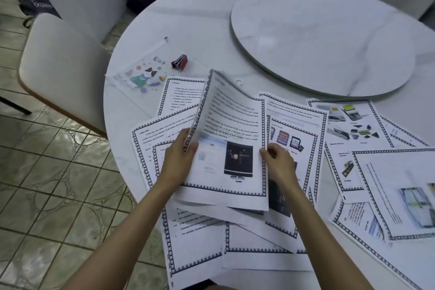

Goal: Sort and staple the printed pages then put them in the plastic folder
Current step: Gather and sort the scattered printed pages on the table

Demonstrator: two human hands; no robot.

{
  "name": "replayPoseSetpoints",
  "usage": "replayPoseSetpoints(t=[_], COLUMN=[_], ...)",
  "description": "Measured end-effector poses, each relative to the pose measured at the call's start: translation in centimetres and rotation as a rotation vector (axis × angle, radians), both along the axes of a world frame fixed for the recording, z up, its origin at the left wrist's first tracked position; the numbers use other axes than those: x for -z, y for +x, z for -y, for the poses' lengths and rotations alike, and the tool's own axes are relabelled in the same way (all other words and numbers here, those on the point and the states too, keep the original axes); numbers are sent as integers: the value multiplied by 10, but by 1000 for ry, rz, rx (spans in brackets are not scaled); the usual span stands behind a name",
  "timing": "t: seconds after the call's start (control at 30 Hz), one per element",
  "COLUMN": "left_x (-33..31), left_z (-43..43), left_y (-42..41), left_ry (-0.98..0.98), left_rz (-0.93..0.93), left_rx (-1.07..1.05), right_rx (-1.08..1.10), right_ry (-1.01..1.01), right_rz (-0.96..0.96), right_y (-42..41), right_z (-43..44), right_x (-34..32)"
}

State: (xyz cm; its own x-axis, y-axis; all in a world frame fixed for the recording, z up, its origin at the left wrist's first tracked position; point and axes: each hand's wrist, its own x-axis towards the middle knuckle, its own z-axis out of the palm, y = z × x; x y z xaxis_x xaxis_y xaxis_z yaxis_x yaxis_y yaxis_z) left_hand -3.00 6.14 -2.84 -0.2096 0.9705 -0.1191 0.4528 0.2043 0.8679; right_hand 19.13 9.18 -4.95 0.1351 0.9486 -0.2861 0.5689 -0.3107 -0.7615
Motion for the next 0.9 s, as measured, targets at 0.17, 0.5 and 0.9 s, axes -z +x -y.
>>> replayPoseSetpoints(t=[0.17,0.5,0.9], left_x=[-24,-24,20], left_z=[-11,-23,-11], left_y=[3,39,88], left_ry=[154,-129,-377], left_rz=[167,355,-581], left_rx=[34,48,148], right_rx=[118,218,569], right_ry=[-84,77,272], right_rz=[-280,-655,-578], right_y=[14,76,182], right_z=[-6,-2,34], right_x=[-5,-23,-37])
